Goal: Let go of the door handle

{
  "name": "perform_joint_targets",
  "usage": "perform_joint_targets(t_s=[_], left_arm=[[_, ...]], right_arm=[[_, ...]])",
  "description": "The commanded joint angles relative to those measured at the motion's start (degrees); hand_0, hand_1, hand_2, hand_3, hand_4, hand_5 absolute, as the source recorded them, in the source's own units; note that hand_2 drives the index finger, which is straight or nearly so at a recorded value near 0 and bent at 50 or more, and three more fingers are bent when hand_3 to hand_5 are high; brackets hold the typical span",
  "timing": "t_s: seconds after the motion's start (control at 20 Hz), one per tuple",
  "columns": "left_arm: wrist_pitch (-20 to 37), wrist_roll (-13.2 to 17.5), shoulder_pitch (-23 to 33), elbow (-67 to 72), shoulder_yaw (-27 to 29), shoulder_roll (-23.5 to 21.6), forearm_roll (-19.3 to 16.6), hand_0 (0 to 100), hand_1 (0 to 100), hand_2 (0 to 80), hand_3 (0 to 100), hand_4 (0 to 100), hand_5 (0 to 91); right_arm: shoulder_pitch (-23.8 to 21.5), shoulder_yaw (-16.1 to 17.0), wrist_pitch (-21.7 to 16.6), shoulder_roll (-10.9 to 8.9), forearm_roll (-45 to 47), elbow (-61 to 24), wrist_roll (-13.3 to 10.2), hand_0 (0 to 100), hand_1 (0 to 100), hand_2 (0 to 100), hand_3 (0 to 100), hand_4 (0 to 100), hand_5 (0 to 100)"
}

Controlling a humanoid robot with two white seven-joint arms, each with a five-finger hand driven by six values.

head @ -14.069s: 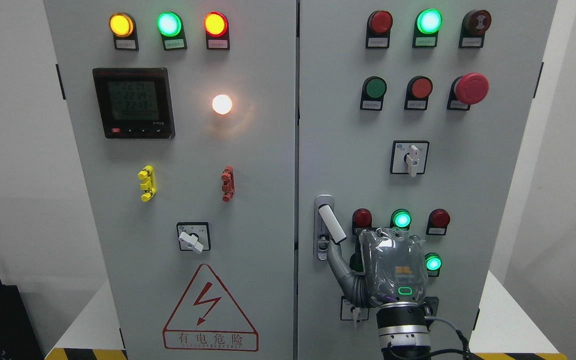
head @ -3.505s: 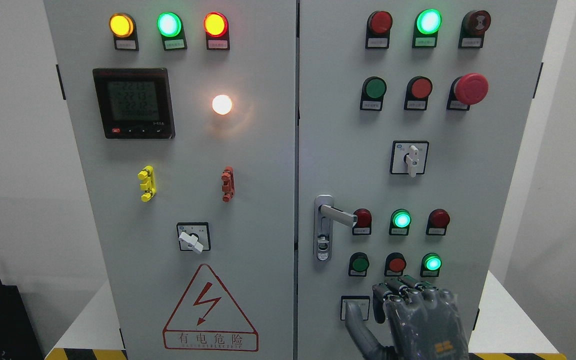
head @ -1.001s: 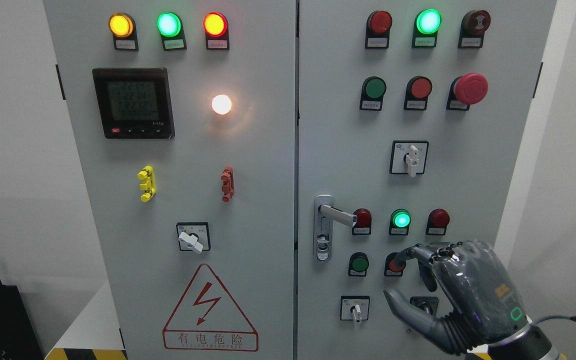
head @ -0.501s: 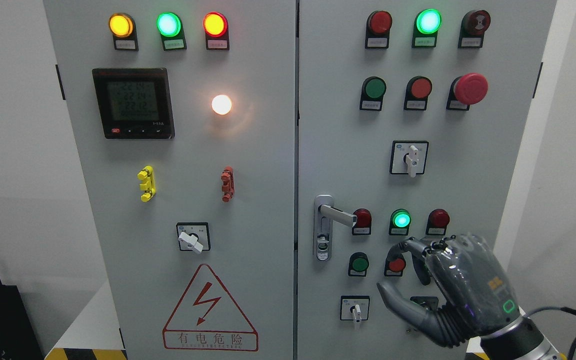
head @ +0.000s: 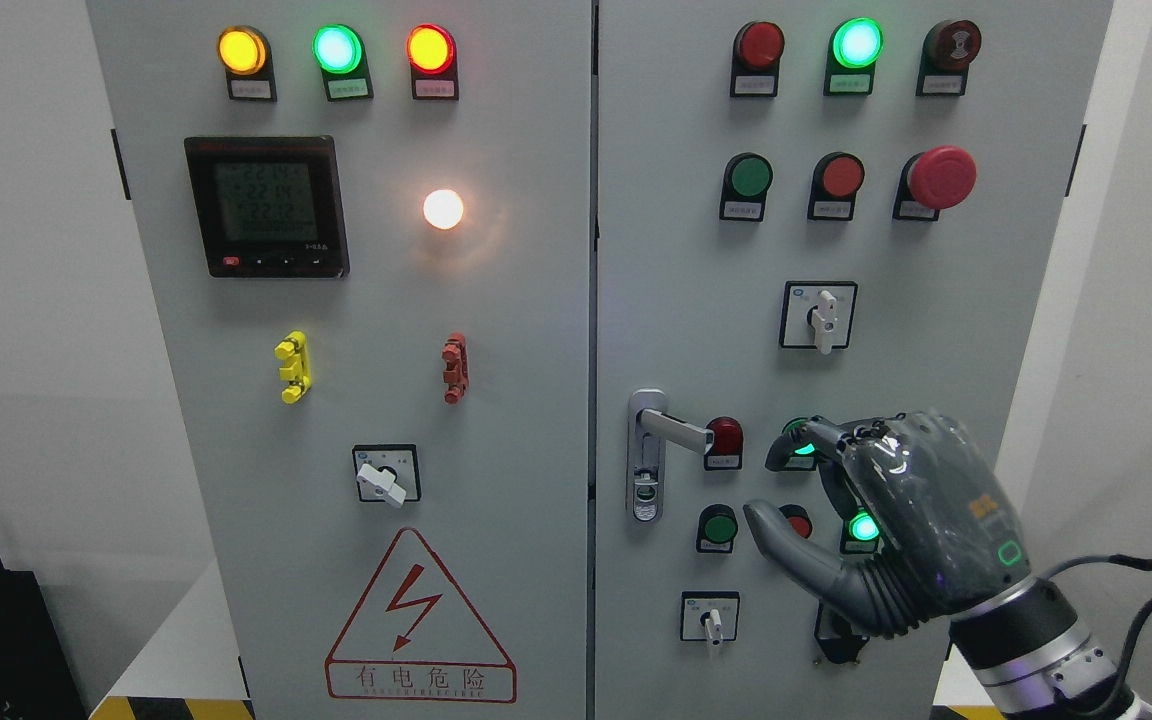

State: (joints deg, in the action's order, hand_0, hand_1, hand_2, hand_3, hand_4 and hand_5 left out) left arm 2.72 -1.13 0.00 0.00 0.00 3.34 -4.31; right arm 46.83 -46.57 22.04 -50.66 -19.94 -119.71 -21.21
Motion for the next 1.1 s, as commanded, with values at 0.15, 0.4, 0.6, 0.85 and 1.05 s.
perform_joint_targets(t_s=[0.15,0.4,0.6,0.85,1.05], left_arm=[[0.0,0.0,-0.2,0.5,0.1,0.0,0.0,12,39,0.0,0,0,0.0],[0.0,0.0,-0.2,0.5,0.1,0.0,0.0,12,39,0.0,0,0,0.0],[0.0,0.0,-0.2,0.5,0.1,0.0,0.0,12,39,0.0,0,0,0.0],[0.0,0.0,-0.2,0.5,0.1,0.0,0.0,12,39,0.0,0,0,0.0],[0.0,0.0,-0.2,0.5,0.1,0.0,0.0,12,39,0.0,0,0,0.0]], right_arm=[[2.5,-3.4,3.7,-0.23,2.6,-0.2,2.2,42,18,52,100,100,100],[4.7,-6.9,6.4,-0.23,2.7,-0.2,2.0,42,15,48,100,100,100],[10.1,-11.1,10.8,0.64,3.2,-0.2,2.0,41,15,47,100,100,100],[12.8,-14.0,12.5,1.96,5.5,-0.2,1.8,41,16,48,100,100,100],[12.6,-15.9,12.8,4.77,5.5,-0.2,1.3,41,16,49,100,100,100]])
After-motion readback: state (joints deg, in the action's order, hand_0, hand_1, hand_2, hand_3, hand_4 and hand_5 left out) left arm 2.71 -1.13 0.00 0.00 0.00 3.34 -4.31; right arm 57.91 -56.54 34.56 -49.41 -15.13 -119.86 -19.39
